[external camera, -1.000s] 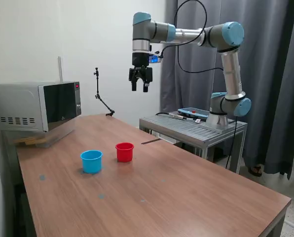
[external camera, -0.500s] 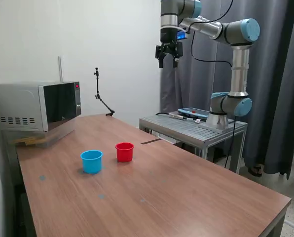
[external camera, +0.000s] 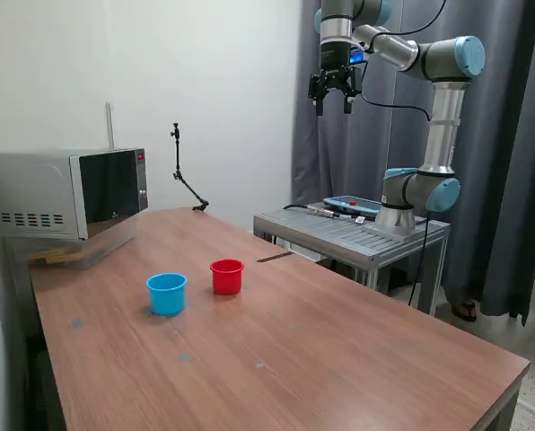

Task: Place red objects in the red bin, and blue objects in the blue bin.

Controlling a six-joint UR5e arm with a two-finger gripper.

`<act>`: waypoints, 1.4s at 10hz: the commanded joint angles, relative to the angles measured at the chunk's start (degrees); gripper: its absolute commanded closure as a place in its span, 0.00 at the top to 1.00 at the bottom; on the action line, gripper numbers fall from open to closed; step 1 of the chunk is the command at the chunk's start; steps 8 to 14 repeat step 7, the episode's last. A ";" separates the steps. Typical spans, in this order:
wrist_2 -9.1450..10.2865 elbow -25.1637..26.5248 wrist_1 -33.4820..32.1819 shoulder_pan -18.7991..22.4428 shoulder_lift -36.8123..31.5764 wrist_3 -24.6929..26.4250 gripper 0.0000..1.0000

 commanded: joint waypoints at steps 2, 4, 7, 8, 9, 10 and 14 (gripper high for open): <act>0.09 3.60 -0.32 0.13 -1.41 0.26 1.00; 0.44 6.24 -0.75 0.13 -2.98 0.26 1.00; 0.53 10.64 -3.20 0.13 -3.34 -0.09 1.00; 0.53 10.64 -3.20 0.13 -3.34 -0.09 1.00; 0.53 10.64 -3.20 0.13 -3.34 -0.09 1.00; 0.53 10.64 -3.20 0.13 -3.34 -0.09 1.00; 0.53 10.64 -3.20 0.13 -3.34 -0.09 1.00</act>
